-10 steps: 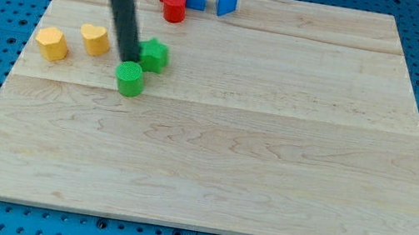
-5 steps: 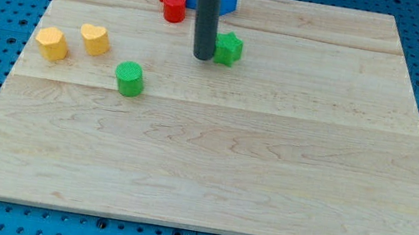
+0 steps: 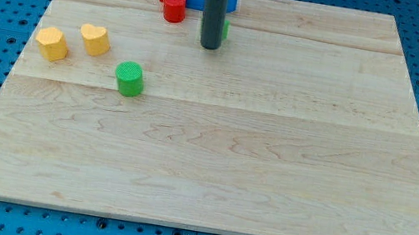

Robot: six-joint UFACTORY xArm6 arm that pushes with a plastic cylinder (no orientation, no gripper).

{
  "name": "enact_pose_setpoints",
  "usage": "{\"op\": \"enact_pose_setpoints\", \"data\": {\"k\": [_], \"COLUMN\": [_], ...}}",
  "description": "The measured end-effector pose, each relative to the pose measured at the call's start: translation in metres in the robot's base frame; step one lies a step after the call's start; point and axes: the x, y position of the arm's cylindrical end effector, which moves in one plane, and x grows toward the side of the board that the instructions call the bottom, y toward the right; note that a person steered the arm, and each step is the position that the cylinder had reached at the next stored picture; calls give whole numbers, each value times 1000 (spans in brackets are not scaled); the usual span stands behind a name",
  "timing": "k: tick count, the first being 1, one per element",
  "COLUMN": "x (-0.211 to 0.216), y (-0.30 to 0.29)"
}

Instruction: Push the green star to the group of the blocks

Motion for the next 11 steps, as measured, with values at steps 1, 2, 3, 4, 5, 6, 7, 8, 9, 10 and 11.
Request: {"op": "enact_pose_setpoints", "data": {"k": [1,2,3,4,5,6,7,8,9,10,11], "x": [10,20,-2,-12,14,8,-18,-33,-39,-27,-11], "y": [1,6,1,-1,20,45,39,13,-3,-3,-6]}}
